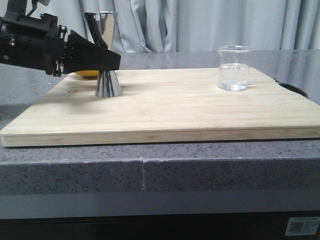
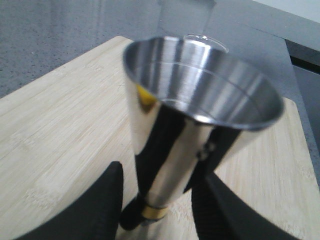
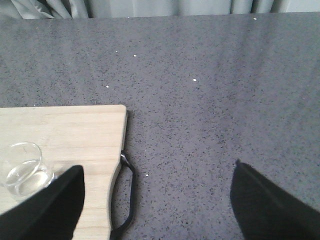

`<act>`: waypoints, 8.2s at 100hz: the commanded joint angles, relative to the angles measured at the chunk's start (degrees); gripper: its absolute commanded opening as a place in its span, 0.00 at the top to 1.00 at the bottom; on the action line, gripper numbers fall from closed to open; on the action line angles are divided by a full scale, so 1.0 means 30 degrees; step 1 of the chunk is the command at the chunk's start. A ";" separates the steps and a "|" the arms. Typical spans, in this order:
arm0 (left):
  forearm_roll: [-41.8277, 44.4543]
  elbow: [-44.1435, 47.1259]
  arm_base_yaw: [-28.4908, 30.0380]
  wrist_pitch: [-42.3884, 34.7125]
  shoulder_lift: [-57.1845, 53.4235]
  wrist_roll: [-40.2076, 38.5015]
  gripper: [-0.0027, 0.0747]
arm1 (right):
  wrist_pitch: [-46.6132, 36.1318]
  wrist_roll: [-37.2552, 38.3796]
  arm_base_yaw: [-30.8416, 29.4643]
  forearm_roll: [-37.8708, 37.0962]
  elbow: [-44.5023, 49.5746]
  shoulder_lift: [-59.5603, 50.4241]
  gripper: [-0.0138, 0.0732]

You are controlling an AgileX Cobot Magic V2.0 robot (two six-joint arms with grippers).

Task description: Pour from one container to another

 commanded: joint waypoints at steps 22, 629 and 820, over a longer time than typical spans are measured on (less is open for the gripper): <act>-0.1181 -0.0502 -0.0133 0.1073 -0.0842 0.0056 0.83 | -0.1468 -0.0186 0.0021 -0.0219 -0.0711 -0.0110 0.22; -0.0844 -0.3225 -0.2824 0.2230 -0.1238 0.0056 0.99 | -1.2411 -0.0616 0.6862 -0.6030 -0.4764 0.8398 0.59; -0.0844 -0.3225 -0.2824 0.2230 -0.1238 0.0056 0.99 | -0.8574 -0.0616 1.0093 -1.2305 -0.7276 0.8398 0.59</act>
